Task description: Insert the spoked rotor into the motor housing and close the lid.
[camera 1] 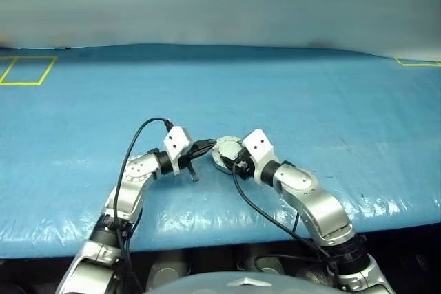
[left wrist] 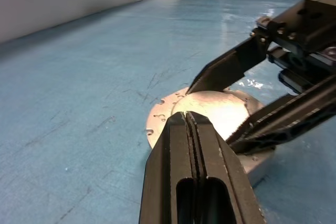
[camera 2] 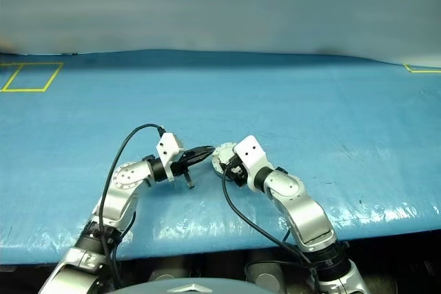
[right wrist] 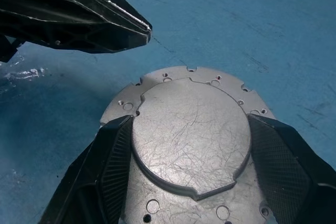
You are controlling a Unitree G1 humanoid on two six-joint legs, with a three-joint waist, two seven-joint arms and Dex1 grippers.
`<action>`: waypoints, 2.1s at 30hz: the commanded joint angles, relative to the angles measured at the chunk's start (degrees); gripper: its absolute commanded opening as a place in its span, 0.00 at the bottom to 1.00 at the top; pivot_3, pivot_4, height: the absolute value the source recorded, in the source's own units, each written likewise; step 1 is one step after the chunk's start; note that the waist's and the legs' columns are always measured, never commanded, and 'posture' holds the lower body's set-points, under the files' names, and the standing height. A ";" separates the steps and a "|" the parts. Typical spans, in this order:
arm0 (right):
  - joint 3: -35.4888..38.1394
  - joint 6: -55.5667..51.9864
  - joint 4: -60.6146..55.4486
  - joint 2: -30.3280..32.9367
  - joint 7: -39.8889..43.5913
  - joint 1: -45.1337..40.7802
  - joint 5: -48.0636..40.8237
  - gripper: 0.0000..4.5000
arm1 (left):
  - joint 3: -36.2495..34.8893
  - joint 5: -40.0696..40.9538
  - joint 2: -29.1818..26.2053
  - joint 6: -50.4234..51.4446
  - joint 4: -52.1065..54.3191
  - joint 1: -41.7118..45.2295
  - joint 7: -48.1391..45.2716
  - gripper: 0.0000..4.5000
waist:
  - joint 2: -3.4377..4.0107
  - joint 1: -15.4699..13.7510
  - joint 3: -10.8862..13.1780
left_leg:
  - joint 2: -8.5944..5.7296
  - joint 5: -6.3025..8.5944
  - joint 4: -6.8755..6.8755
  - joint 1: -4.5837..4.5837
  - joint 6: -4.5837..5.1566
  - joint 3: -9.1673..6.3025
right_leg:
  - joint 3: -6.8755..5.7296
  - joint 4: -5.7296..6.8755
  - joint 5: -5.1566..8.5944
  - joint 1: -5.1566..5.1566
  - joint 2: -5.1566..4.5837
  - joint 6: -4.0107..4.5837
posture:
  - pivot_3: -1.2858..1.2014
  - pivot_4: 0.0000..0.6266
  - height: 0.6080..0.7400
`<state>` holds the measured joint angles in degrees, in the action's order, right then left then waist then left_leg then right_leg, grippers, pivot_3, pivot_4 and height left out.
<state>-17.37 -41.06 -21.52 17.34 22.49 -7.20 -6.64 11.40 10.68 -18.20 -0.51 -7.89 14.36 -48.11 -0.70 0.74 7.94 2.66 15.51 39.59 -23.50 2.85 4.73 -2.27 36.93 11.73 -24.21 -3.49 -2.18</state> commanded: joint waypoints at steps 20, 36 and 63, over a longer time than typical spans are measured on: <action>0.52 -1.84 1.18 0.05 -0.86 3.23 -0.12 0.67 | 2.90 -3.07 -4.36 2.99 0.90 -2.19 -3.84 0.00 | -0.11 -0.20 -0.41 | 0.00 -0.01 -0.17 -0.04 -0.02 -0.14 | -0.09 -0.10 0.00 -0.27 -0.11 0.21 | 0.52 0.24 1.00; 0.75 -1.75 0.92 0.41 -1.37 3.79 0.17 0.67 | 0.39 0.73 -3.07 1.64 -0.06 -2.01 -7.24 0.00 | -0.10 -0.39 -0.40 | -0.04 -0.01 -0.15 -0.06 0.01 -0.14 | -0.14 -0.11 0.05 -0.31 -0.23 0.08 | 0.52 0.24 1.00; -0.18 -1.75 0.56 0.74 -1.35 3.73 0.46 0.67 | 3.28 -3.87 0.57 -2.92 -8.17 0.60 -5.90 0.00 | -0.12 -0.28 -0.42 | -0.04 -0.01 -0.19 -0.06 0.01 -0.15 | -0.17 -0.15 0.07 -0.31 -0.24 0.07 | 0.52 0.24 1.00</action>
<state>-16.86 -40.49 -22.91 17.44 21.05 -5.10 -6.61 13.36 8.57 -17.81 -3.41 -14.59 15.00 -54.46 -0.81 0.45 7.51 2.62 15.50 39.40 -23.56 2.87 4.58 -2.45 36.77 11.80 -24.51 -3.74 -2.11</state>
